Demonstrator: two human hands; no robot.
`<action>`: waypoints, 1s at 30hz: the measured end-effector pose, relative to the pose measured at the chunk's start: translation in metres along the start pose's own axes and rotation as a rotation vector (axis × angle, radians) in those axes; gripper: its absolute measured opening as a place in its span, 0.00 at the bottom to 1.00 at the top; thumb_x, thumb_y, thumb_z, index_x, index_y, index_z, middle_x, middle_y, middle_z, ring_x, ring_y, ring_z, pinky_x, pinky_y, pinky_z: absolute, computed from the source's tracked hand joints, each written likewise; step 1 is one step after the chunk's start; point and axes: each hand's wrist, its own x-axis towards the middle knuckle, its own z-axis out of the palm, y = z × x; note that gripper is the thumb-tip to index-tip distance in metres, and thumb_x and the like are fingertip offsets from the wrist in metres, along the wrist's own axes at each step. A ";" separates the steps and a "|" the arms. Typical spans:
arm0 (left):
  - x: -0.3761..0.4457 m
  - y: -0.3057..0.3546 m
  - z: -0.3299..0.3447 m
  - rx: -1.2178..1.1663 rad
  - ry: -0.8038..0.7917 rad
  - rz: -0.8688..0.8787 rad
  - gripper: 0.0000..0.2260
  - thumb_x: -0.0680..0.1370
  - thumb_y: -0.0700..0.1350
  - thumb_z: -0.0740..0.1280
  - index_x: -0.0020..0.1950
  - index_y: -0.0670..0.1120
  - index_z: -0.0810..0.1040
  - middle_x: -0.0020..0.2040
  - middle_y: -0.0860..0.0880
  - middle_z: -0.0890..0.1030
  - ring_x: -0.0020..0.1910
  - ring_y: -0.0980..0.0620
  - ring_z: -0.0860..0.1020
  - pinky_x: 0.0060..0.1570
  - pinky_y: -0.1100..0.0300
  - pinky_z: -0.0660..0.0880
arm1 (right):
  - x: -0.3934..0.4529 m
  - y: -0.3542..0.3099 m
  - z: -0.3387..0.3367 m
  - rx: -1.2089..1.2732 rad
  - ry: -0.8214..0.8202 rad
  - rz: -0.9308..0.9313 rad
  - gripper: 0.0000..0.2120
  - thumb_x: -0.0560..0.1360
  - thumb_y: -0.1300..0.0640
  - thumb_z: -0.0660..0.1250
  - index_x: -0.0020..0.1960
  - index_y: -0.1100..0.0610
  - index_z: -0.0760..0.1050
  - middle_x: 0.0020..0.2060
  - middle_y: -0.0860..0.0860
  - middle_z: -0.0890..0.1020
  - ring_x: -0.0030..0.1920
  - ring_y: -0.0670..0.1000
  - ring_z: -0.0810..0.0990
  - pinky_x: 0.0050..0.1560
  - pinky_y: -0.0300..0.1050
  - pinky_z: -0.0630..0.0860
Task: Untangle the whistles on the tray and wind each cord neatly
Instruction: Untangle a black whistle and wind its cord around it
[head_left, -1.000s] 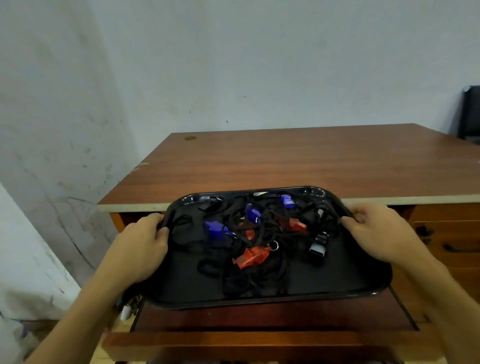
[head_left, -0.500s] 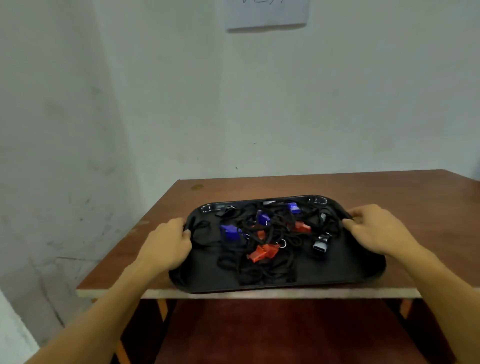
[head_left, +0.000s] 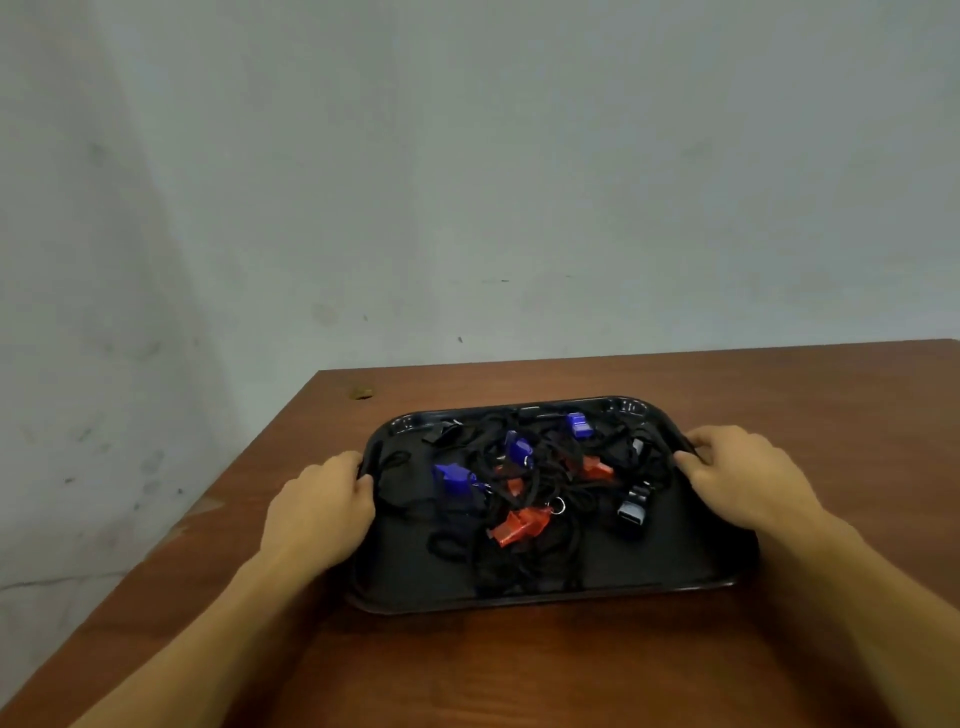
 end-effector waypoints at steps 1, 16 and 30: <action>0.000 -0.004 0.004 0.005 0.008 0.007 0.08 0.82 0.50 0.58 0.50 0.50 0.75 0.42 0.51 0.80 0.39 0.48 0.78 0.36 0.54 0.73 | 0.001 0.002 0.006 -0.014 0.014 -0.003 0.11 0.80 0.47 0.63 0.59 0.47 0.79 0.54 0.52 0.84 0.53 0.60 0.82 0.50 0.53 0.79; -0.003 -0.011 0.005 0.228 0.069 0.067 0.15 0.81 0.60 0.57 0.51 0.50 0.76 0.43 0.51 0.79 0.39 0.47 0.78 0.35 0.56 0.73 | -0.015 -0.014 0.002 0.080 -0.085 -0.499 0.19 0.73 0.62 0.68 0.52 0.38 0.79 0.51 0.42 0.74 0.54 0.48 0.68 0.54 0.46 0.66; 0.005 0.059 -0.008 -0.376 0.259 0.380 0.06 0.80 0.51 0.64 0.50 0.53 0.80 0.45 0.58 0.78 0.43 0.59 0.76 0.46 0.55 0.76 | 0.015 -0.069 -0.009 0.188 0.081 -0.631 0.10 0.74 0.42 0.69 0.54 0.41 0.82 0.53 0.37 0.82 0.57 0.43 0.76 0.63 0.44 0.70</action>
